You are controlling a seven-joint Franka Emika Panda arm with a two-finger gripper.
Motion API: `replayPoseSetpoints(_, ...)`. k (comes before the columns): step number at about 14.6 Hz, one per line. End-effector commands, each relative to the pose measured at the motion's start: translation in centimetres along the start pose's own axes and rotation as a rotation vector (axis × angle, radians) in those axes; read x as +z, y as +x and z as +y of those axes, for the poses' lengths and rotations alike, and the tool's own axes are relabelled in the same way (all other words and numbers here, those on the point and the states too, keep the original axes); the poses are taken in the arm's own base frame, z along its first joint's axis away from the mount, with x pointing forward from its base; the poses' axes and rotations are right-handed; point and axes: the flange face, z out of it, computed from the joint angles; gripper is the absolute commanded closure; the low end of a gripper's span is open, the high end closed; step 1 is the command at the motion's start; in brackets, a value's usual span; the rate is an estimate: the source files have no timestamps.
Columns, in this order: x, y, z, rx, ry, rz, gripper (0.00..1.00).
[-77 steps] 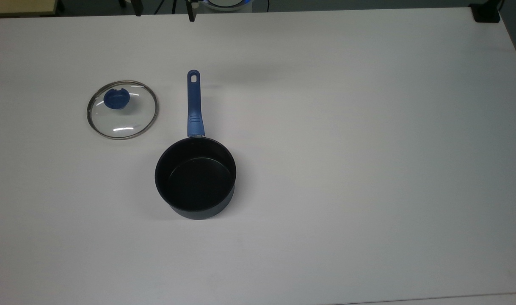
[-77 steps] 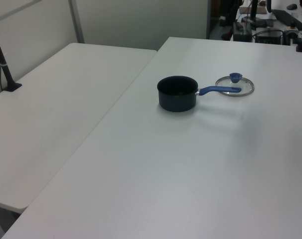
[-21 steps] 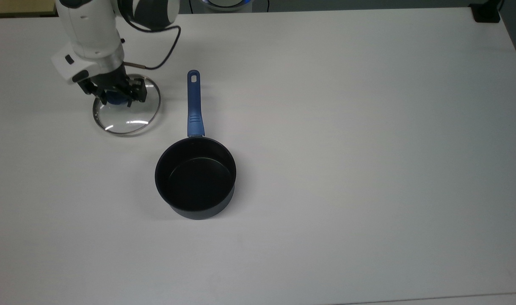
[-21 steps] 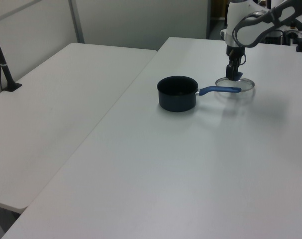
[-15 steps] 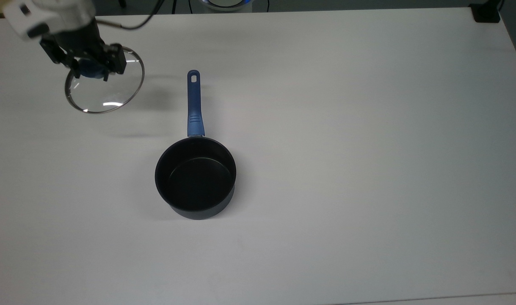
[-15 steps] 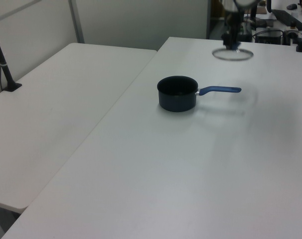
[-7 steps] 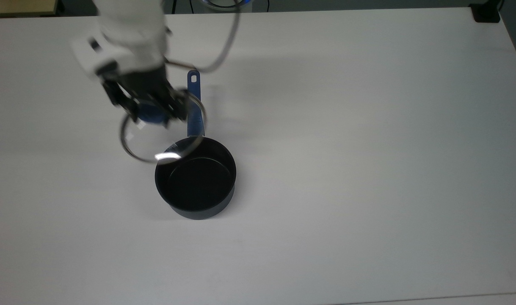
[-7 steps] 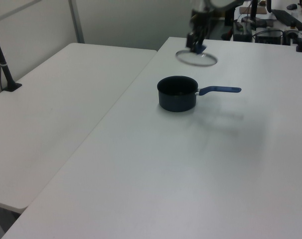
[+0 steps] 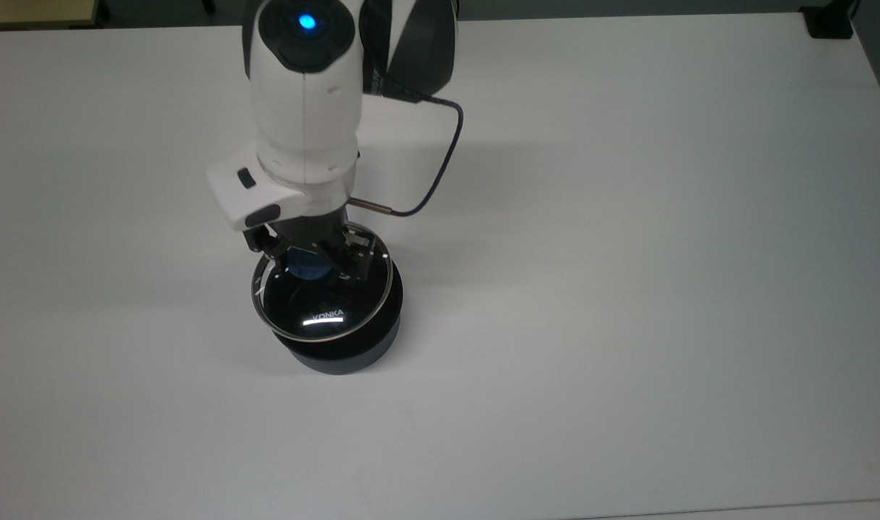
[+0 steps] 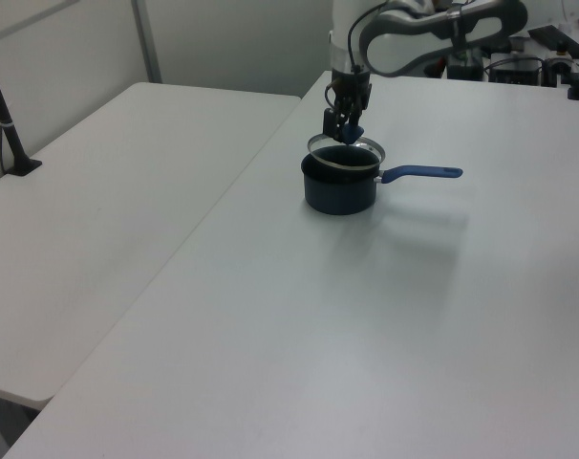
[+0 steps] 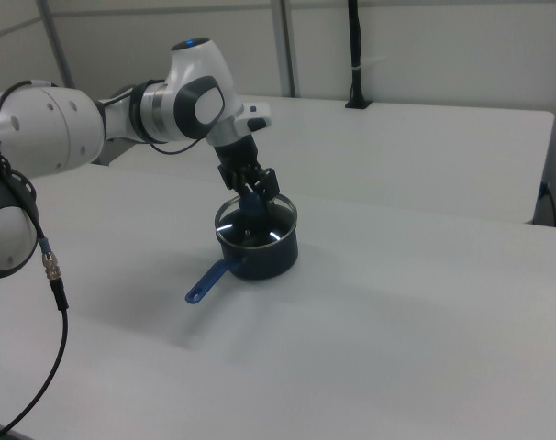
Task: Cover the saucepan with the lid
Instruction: 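Lower the lid onto the saucepan rim and settle it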
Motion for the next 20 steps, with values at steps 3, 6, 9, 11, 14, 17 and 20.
replayPoseSetpoints(3,0.8,0.2,-1.8,0.016,-0.019,0.025,0.49)
replayPoseSetpoints(6,0.4,0.3,-1.9,0.014,-0.016,0.03,0.49)
replayPoseSetpoints(9,0.3,0.3,-2.1,0.014,-0.016,0.034,0.48)
replayPoseSetpoints(11,0.4,0.0,-3.5,-0.009,-0.027,0.039,0.47)
replayPoseSetpoints(14,1.0,0.0,-3.9,-0.003,-0.03,0.035,0.46)
replayPoseSetpoints(17,1.2,0.3,-4.1,0.017,-0.018,0.067,0.29)
replayPoseSetpoints(20,2.3,0.0,-5.1,-0.015,-0.046,0.061,0.0)
